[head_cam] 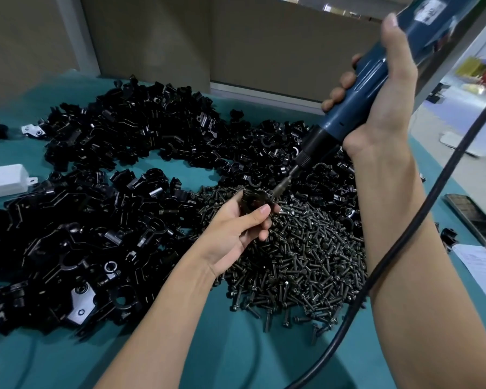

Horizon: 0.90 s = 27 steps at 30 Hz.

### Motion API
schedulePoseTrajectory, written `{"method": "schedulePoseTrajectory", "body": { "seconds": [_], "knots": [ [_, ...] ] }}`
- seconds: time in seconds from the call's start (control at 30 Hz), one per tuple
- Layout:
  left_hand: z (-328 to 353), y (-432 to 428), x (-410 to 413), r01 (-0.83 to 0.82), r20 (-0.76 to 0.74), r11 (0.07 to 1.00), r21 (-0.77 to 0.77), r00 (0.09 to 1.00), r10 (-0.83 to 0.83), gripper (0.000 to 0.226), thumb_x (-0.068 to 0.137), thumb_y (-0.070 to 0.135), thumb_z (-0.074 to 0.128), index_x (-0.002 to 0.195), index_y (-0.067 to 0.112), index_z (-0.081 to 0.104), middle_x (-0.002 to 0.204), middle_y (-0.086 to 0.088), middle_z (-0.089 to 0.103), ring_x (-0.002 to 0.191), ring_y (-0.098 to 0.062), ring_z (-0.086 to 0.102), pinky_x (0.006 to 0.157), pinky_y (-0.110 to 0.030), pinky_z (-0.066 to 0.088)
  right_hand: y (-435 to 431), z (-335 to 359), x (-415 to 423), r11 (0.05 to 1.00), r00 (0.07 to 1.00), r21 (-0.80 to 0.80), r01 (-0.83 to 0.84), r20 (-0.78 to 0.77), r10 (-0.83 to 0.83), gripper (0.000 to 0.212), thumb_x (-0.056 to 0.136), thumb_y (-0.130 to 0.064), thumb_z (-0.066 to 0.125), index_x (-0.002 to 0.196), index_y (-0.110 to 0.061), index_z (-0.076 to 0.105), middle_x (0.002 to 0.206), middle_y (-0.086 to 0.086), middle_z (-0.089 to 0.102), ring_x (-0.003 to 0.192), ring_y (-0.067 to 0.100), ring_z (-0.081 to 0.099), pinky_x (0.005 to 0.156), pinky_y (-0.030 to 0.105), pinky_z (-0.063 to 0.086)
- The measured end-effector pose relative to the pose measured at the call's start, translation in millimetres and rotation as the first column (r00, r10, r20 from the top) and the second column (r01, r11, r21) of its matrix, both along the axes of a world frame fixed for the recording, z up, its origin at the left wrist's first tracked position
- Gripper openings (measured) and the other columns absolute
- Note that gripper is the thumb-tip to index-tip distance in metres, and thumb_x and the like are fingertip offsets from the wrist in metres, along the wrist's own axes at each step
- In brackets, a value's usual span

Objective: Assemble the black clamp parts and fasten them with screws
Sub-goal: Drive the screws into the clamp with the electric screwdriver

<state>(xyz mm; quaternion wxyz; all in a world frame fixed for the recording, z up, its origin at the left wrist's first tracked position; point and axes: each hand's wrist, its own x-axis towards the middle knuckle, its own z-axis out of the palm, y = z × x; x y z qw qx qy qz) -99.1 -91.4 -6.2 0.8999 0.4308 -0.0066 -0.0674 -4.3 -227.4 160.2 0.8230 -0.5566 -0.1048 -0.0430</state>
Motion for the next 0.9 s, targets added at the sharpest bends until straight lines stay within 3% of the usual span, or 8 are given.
{"method": "schedulePoseTrajectory", "body": {
  "seconds": [0.1, 0.3, 0.5, 0.63, 0.9],
  "knots": [
    [-0.1, 0.5, -0.9, 0.034, 0.01, 0.999, 0.011, 0.999, -0.034, 0.033, 0.085, 0.021, 0.068, 0.111, 0.007, 0.055, 0.092, -0.004, 0.072, 0.061, -0.007, 0.055, 0.05, -0.018, 0.044, 1.1, -0.2, -1.7, 1.0, 1.0, 0.0, 0.008, -0.004, -0.008, 0.037, 0.09, -0.049, 0.065, 0.083, -0.013, 0.057, 0.064, 0.001, 0.055, 0.052, 0.015, 0.051, 0.055, 0.028, 0.048],
    [2.3, -2.3, -1.5, -0.057, -0.022, 0.995, 0.08, 0.998, 0.059, 0.05, 0.082, 0.045, 0.064, 0.11, 0.004, 0.058, 0.082, -0.005, 0.072, 0.055, -0.007, 0.053, 0.045, -0.018, 0.042, 3.5, 0.8, -1.7, 1.0, 1.0, -0.012, -0.02, -0.013, 0.02, 0.034, 0.091, -0.044, 0.066, 0.085, -0.012, 0.056, 0.064, 0.001, 0.055, 0.052, 0.014, 0.05, 0.054, 0.028, 0.048],
    [4.5, -3.8, -2.5, -0.079, -0.018, 0.986, 0.149, 0.996, 0.082, 0.037, 0.085, 0.043, 0.063, 0.099, 0.009, 0.059, 0.078, -0.008, 0.071, 0.052, -0.011, 0.054, 0.042, -0.022, 0.042, 9.8, 0.3, -1.3, 0.996, 0.998, -0.065, -0.062, -0.013, 0.061, 0.027, 0.089, -0.035, 0.068, 0.081, -0.012, 0.056, 0.062, 0.001, 0.054, 0.05, 0.014, 0.048, 0.052, 0.027, 0.046],
    [4.4, -3.4, -3.0, -0.084, 0.011, 0.975, 0.206, 0.996, 0.084, 0.021, 0.101, 0.029, 0.053, 0.095, 0.009, 0.058, 0.074, -0.008, 0.069, 0.05, -0.011, 0.051, 0.041, -0.022, 0.04, 14.0, -0.3, 0.0, 0.994, 0.996, -0.072, -0.083, -0.02, 0.082, 0.027, 0.09, -0.034, 0.066, 0.08, -0.012, 0.055, 0.061, 0.001, 0.052, 0.048, 0.014, 0.046, 0.05, 0.026, 0.045],
    [6.7, -4.6, -3.6, -0.099, 0.015, 0.964, 0.248, 0.995, 0.098, 0.016, 0.103, 0.019, 0.049, 0.092, 0.01, 0.055, 0.075, -0.005, 0.07, 0.047, -0.009, 0.047, 0.038, -0.021, 0.034, 23.0, 0.8, 2.1, 0.985, 0.991, -0.104, -0.136, -0.028, 0.134, 0.028, 0.091, -0.035, 0.064, 0.081, -0.011, 0.055, 0.061, 0.001, 0.051, 0.048, 0.013, 0.044, 0.048, 0.025, 0.043]
  ]
}}
